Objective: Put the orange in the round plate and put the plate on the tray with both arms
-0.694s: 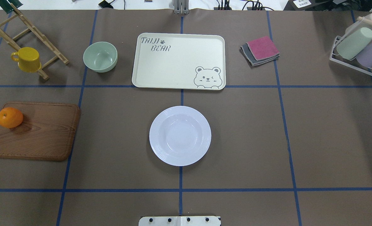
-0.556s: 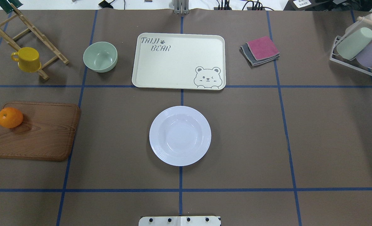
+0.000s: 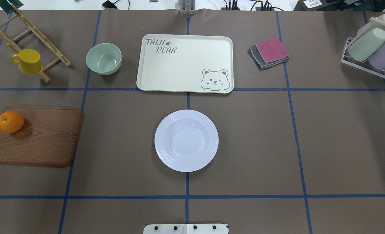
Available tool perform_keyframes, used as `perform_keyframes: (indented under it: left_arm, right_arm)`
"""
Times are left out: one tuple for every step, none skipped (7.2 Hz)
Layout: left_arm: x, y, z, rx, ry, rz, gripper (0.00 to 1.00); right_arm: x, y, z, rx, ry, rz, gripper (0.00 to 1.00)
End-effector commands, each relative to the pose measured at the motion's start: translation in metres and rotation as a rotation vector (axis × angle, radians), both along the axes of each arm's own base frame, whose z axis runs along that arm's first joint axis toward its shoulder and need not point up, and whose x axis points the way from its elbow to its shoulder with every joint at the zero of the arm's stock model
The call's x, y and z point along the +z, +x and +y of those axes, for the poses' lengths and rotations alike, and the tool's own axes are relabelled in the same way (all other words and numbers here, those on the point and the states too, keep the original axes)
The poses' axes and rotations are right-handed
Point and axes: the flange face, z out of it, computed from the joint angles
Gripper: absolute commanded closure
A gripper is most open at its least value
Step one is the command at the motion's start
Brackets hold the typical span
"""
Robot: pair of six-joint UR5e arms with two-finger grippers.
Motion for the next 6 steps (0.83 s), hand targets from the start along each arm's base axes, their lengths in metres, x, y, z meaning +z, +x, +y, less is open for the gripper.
perform_keyframes:
  left_arm:
    - [-0.038,0.022,-0.034,0.051,0.117,0.006,0.01]
    - [-0.048,0.027,-0.035,0.066,0.153,0.066,0.01]
    - [-0.065,0.055,-0.041,0.122,0.273,0.093,0.01]
    - [-0.073,0.109,-0.055,0.181,0.306,0.117,0.01]
    - [-0.079,0.138,-0.060,0.152,0.301,0.074,0.00]
    - [-0.068,0.175,-0.056,0.169,0.303,0.034,0.00]
  right_arm:
    - [-0.028,-0.021,-0.008,0.000,0.008,-0.001,0.00]
    - [-0.039,-0.035,-0.010,0.000,-0.001,-0.004,0.00]
    - [-0.044,-0.049,-0.012,-0.019,-0.003,-0.003,0.00]
    - [-0.054,-0.061,-0.020,-0.023,-0.002,-0.006,0.00]
    - [-0.057,-0.070,-0.023,-0.027,-0.010,-0.004,0.00]
    - [-0.058,-0.071,-0.025,-0.028,-0.009,-0.004,0.00]
